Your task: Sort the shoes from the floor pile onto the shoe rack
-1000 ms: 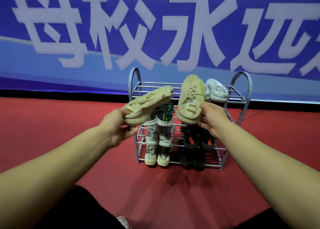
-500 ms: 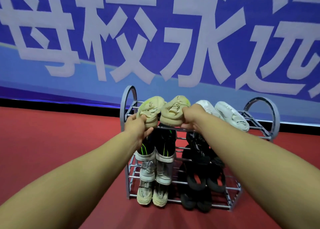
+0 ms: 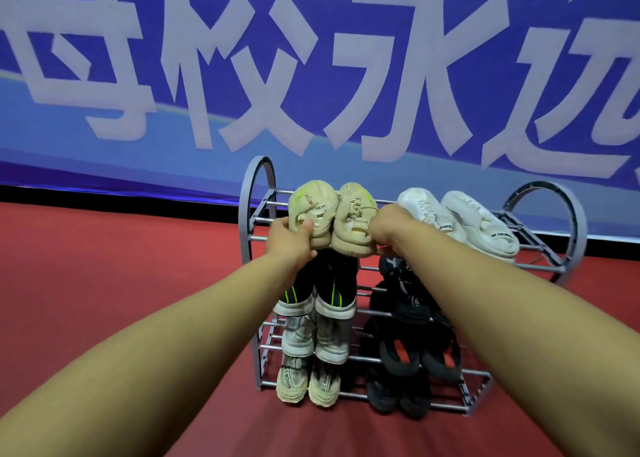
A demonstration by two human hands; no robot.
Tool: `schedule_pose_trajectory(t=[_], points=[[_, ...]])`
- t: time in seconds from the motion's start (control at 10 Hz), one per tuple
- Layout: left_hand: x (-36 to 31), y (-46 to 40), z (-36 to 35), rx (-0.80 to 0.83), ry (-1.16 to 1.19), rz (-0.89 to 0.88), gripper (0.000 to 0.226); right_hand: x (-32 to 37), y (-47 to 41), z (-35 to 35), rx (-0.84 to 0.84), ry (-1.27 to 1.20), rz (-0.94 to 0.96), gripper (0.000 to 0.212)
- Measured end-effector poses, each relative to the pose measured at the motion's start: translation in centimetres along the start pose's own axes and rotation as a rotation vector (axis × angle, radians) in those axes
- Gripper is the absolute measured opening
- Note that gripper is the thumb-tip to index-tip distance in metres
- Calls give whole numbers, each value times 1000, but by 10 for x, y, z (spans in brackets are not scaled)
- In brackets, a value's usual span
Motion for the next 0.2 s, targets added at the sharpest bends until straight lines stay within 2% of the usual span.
schedule_pose_trajectory(t=[0.1, 0.2], points=[[-15, 5, 11, 51, -261, 5, 42, -1, 20, -2, -60, -3, -11, 29], [-40, 22, 23, -74, -825, -184, 53, 5, 47, 9, -224, 55, 101, 46]])
Point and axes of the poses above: each hand's wrist, its own y-axis away from the middle knuckle, its own z-axis out of the back of the hand, x = y × z, the point moved 5 cm from there along -y, towards the middle knuckle, and after that the axes turned 4 degrees about y, right-handed, at the moved point
